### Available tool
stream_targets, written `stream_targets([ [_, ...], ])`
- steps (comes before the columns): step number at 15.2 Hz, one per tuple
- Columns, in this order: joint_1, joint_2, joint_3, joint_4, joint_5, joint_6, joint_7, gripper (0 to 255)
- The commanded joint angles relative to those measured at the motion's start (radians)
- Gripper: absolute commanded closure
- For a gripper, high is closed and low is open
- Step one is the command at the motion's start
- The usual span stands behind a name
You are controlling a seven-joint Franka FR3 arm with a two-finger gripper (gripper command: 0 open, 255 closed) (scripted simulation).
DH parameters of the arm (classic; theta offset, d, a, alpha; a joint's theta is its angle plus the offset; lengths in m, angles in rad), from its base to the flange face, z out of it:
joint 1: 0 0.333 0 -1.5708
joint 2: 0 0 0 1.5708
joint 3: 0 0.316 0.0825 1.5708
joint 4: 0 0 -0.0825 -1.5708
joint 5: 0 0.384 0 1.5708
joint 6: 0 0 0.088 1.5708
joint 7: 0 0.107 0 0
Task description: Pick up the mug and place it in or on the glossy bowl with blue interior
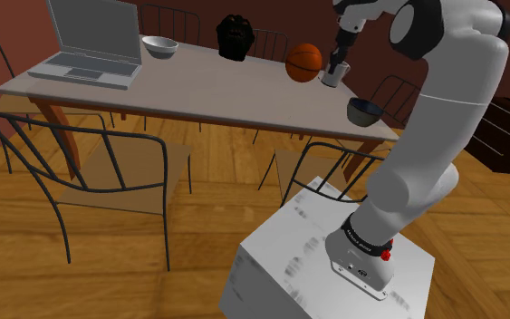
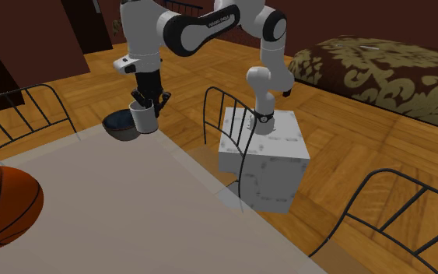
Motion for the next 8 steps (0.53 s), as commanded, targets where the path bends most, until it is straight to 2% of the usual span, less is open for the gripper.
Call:
stream_targets([
  [1, -0.032, 0.015, -0.012, 0.020, 0.012, -0.006, -0.045, 255],
  [8, -0.167, 0.100, -0.049, 0.139, 0.070, -0.050, -0.207, 255],
])
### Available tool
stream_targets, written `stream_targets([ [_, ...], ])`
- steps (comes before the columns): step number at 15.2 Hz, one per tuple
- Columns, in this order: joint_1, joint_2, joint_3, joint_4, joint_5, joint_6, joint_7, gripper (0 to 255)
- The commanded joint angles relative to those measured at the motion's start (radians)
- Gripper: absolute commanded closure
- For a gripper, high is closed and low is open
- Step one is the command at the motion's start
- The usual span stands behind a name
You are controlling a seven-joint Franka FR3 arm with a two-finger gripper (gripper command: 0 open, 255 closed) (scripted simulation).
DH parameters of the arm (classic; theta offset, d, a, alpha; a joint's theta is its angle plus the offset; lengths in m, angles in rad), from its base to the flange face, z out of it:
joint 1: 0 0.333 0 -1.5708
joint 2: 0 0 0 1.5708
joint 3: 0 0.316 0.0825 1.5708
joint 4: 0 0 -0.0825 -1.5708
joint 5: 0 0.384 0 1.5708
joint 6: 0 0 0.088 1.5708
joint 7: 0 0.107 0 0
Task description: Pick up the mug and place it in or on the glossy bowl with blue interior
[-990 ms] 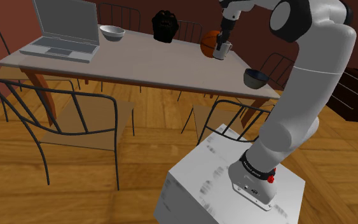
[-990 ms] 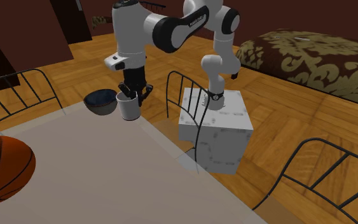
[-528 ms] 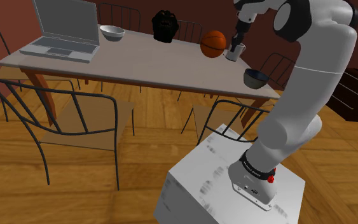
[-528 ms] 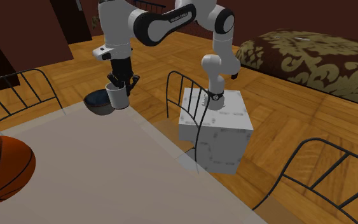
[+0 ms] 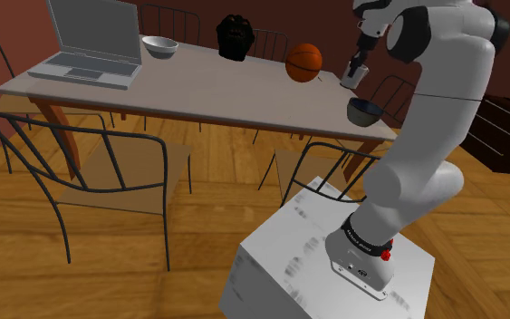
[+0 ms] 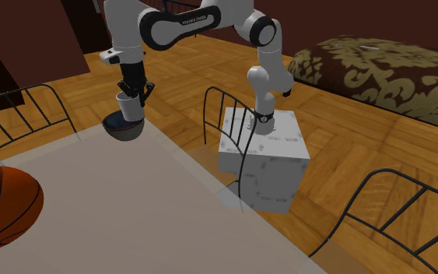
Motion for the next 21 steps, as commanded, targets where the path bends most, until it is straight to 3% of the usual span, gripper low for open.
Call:
stream_targets([
  [1, -0.044, 0.032, -0.009, 0.052, 0.020, -0.023, -0.048, 255],
  [9, -0.260, 0.219, -0.017, 0.345, 0.117, -0.140, -0.210, 255],
  [11, -0.331, 0.290, -0.011, 0.467, 0.145, -0.191, -0.240, 255],
  [13, -0.427, 0.396, 0.006, 0.660, 0.180, -0.271, -0.260, 255],
  [21, -0.356, 0.321, -0.008, 0.407, 0.158, -0.104, -0.281, 255],
])
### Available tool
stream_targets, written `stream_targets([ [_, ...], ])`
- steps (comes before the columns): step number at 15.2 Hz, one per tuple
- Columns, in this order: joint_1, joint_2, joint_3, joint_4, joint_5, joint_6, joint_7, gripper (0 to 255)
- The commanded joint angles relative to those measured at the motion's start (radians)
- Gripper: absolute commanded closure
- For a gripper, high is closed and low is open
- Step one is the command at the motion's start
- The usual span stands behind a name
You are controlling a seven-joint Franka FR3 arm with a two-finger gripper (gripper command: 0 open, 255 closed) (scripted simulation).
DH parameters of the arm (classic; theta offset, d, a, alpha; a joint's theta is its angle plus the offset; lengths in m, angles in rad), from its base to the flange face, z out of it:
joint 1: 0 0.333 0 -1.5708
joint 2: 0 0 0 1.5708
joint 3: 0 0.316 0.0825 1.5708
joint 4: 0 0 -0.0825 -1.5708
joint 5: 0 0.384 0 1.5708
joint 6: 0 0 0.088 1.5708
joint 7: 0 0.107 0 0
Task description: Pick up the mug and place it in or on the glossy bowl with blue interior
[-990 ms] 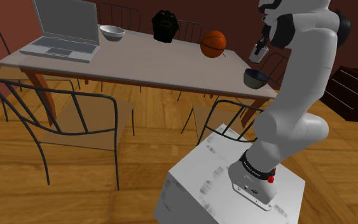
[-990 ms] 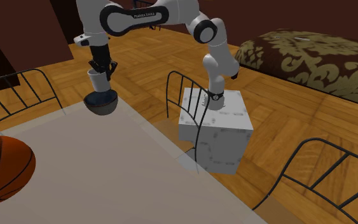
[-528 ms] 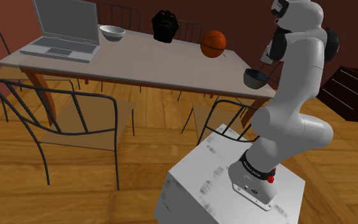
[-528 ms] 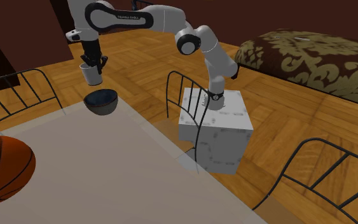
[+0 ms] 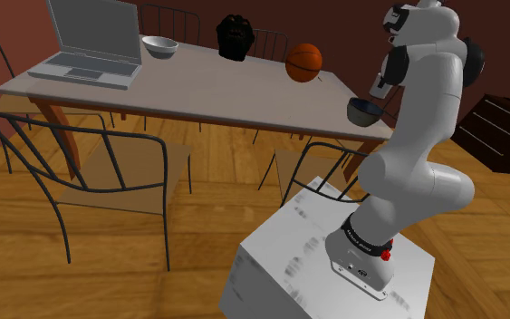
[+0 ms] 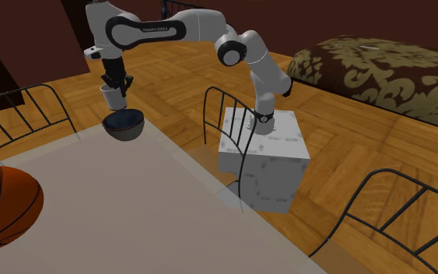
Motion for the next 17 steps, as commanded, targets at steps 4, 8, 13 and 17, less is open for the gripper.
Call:
stream_targets([
  [4, 0.024, -0.017, -0.003, -0.103, -0.004, 0.083, -0.009, 255],
  [8, 0.038, -0.023, -0.003, -0.169, -0.003, 0.141, -0.014, 255],
  [13, 0.043, -0.023, -0.002, -0.193, -0.003, 0.163, -0.017, 255],
  [17, 0.043, -0.023, -0.002, -0.193, -0.003, 0.163, -0.017, 255],
])
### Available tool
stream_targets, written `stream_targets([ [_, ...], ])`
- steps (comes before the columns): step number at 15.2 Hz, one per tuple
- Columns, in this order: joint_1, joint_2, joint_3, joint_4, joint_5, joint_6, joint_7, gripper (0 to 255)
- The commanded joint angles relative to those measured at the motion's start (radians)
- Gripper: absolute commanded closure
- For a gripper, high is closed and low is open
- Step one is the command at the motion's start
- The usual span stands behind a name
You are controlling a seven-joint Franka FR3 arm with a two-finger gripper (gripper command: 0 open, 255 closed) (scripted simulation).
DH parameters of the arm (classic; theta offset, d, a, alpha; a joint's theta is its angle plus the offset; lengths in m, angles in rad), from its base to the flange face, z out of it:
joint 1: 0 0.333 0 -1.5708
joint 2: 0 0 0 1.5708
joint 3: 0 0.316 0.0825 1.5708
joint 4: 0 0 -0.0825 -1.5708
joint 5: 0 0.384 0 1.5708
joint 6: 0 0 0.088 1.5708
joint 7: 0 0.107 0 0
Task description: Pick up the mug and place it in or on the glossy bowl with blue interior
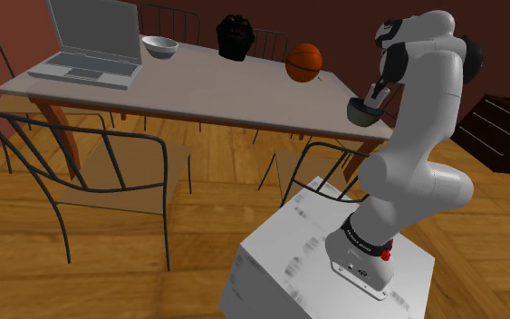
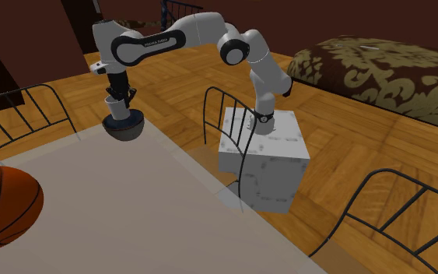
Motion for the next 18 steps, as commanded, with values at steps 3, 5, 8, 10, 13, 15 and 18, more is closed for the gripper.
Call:
stream_targets([
  [3, 0.000, 0.000, 0.000, 0.000, 0.000, 0.000, 0.000, 0],
  [5, 0.000, 0.000, 0.000, 0.001, 0.000, 0.000, 0.000, 0],
  [8, -0.011, -0.003, -0.002, 0.065, -0.003, -0.065, 0.007, 0],
  [10, -0.026, 0.002, -0.002, 0.137, -0.003, -0.129, 0.014, 0],
  [13, -0.026, 0.001, -0.002, 0.136, -0.003, -0.129, 0.014, 0],
  [15, -0.026, 0.002, -0.002, 0.137, -0.003, -0.129, 0.014, 0],
  [18, -0.026, 0.002, -0.002, 0.137, -0.003, -0.129, 0.014, 0],
])
